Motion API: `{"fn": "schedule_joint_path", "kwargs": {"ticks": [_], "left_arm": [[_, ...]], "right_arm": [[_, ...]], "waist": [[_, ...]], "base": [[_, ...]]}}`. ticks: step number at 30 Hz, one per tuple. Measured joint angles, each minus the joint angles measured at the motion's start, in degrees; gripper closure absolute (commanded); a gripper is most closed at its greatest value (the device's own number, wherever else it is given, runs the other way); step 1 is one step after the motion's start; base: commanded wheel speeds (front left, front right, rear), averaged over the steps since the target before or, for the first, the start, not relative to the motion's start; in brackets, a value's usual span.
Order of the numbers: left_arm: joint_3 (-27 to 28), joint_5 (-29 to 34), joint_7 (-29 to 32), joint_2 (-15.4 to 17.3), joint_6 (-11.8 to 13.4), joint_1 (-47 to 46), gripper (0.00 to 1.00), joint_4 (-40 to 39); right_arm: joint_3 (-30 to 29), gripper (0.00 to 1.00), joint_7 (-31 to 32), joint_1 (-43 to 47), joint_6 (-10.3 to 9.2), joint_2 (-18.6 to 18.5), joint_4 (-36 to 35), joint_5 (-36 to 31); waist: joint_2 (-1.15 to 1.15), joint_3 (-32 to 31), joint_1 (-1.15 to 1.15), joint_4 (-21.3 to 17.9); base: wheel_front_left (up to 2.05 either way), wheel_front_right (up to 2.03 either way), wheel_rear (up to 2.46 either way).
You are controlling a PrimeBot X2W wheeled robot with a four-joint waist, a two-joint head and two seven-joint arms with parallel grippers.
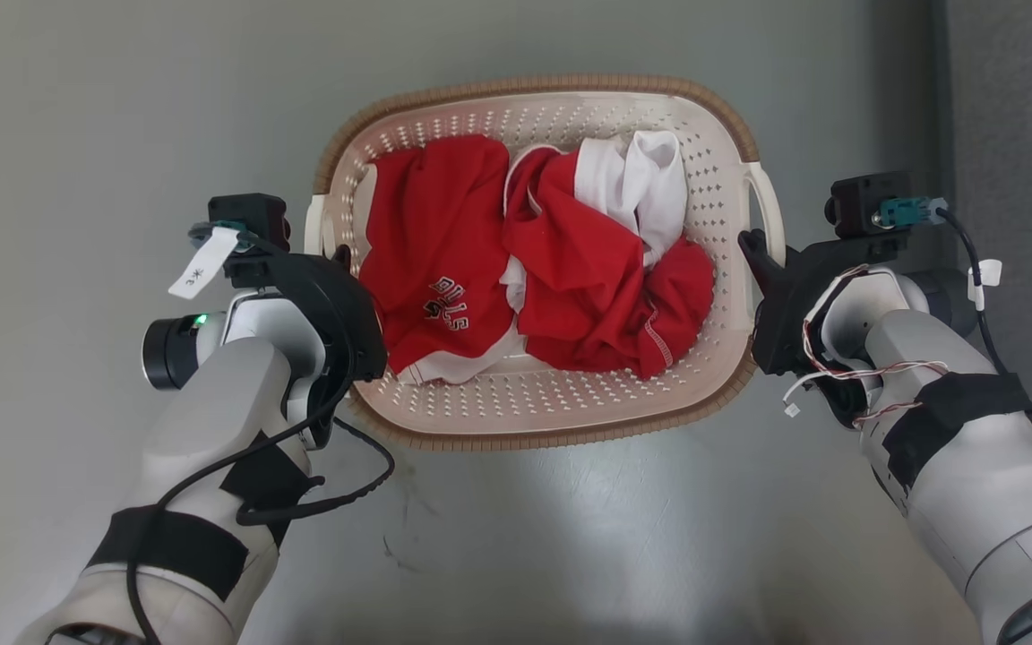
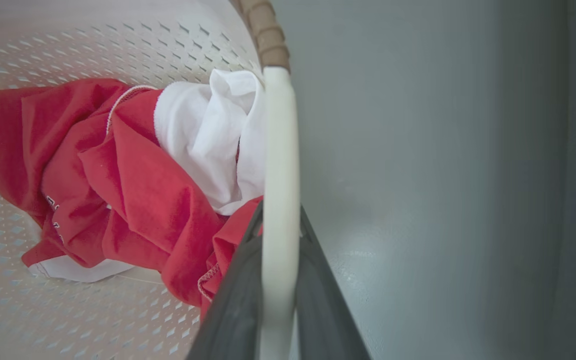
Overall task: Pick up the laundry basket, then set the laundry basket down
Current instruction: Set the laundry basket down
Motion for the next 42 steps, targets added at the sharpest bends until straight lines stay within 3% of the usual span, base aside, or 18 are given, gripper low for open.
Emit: {"fn": "schedule_joint_path", "kwargs": {"ticks": [18,34,35,36,37,38,39,42], "left_arm": [[-2.8,0.6,-5.9,0.2,0.1,-1.1,1.0,0.0],[-4.7,-0.8,-6.1,0.2,0.0,-1.0,1.0,0.1],[-4.7,-1.1,-5.9,0.3,0.0,-1.0,1.0,0.2],[-4.7,-1.3,-5.8,0.3,0.0,-1.0,0.95,0.2],[-4.6,-1.6,-5.9,0.3,0.0,-1.0,0.54,0.2],[-4.6,-1.6,-5.9,0.3,0.0,-1.0,0.54,0.2],[-4.8,-2.1,-5.9,0.3,0.0,-1.0,0.0,0.2],[-5.3,-2.7,-5.9,0.1,-0.1,-1.0,0.0,-0.1]], "right_arm": [[1.9,1.0,-5.5,-1.8,-0.37,0.0,1.4,-0.8],[3.7,1.0,-6.5,-2.1,-0.37,0.2,2.9,-0.7],[3.9,0.92,-6.5,-2.1,-0.37,0.2,3.0,-0.7],[3.8,0.4,-6.5,-2.1,-0.37,0.3,3.0,-0.4],[4.2,0.0,-6.5,-2.1,-0.37,0.3,3.0,-0.4],[4.2,0.0,-6.5,-2.1,-0.37,0.3,3.0,-0.4],[4.4,0.0,-6.6,-2.1,-0.36,0.3,3.0,-0.4],[4.9,0.0,-7.0,-2.1,-0.35,0.8,2.7,-0.4]], "waist": [[0.0,6.2,-0.01,0.5],[-0.01,6.6,-0.01,0.4],[-0.01,6.6,-0.01,0.4],[-0.01,6.6,-0.01,0.4],[-0.01,6.6,-0.01,0.4],[-0.01,6.6,-0.01,0.4],[-0.01,6.6,-0.01,0.4],[-0.01,6.6,-0.01,0.4]], "base": [[0.0,0.0,0.0],[0.0,0.0,0.0],[0.0,0.0,0.0],[0.0,0.0,0.0],[0.0,0.0,0.0],[0.0,0.0,0.0],[0.0,0.0,0.0],[0.0,0.0,0.0]]}}
